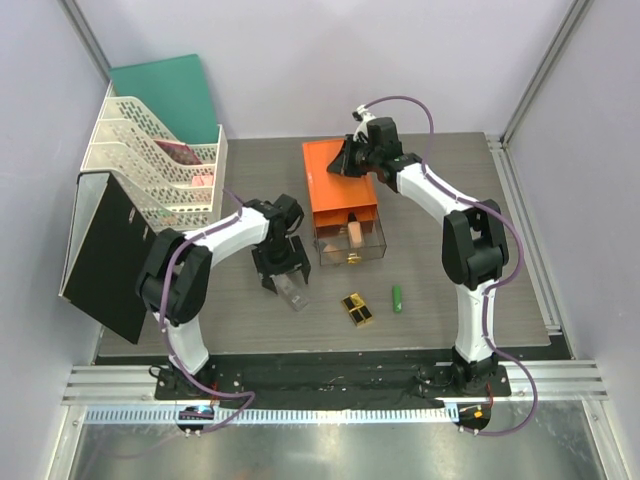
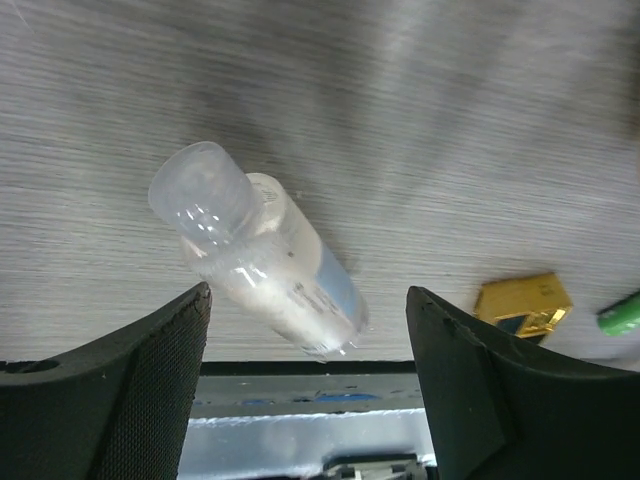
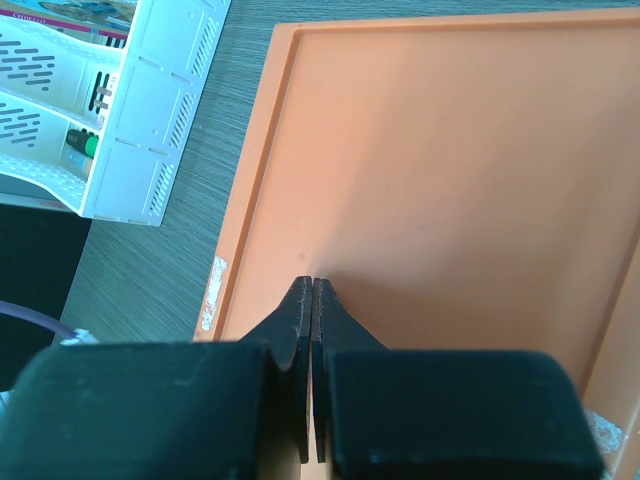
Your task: Organize the makeup
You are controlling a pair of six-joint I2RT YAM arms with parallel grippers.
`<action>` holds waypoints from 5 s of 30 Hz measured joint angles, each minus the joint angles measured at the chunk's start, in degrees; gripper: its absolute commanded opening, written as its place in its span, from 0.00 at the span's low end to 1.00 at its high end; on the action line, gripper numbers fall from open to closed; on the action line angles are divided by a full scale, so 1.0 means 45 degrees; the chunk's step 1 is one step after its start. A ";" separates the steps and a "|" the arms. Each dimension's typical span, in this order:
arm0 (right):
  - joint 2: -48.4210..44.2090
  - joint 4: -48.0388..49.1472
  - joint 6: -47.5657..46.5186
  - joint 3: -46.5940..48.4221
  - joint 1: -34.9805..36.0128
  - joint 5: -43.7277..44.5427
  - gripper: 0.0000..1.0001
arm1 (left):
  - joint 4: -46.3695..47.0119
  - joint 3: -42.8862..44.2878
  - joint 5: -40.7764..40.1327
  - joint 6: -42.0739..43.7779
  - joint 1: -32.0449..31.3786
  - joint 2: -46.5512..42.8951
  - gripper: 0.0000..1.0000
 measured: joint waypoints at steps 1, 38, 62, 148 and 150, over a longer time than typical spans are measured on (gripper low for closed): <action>0.0005 0.0000 0.0000 0.0000 0.0000 0.0000 0.01 | 0.0044 -0.0155 0.0121 0.0000 0.0000 0.0112 0.75; 0.0034 0.0053 -0.0058 -0.0029 -0.0005 -0.0053 0.01 | 0.1797 0.3900 0.0073 0.2501 0.0000 -0.3065 0.00; 0.0121 0.0180 -0.0068 -0.0097 -0.0053 -0.0228 0.01 | 0.0102 0.8247 0.0806 0.6926 -0.1909 0.1753 0.08; 0.0355 0.0457 -0.0107 0.0049 -0.0092 -0.0500 0.01 | 0.8505 -0.2142 0.5139 -0.5586 0.1938 0.1375 0.79; 0.0364 0.0515 -0.0107 0.0073 -0.0117 -0.0500 0.01 | 0.8791 -0.2069 0.5255 -0.5814 0.1860 0.1525 0.79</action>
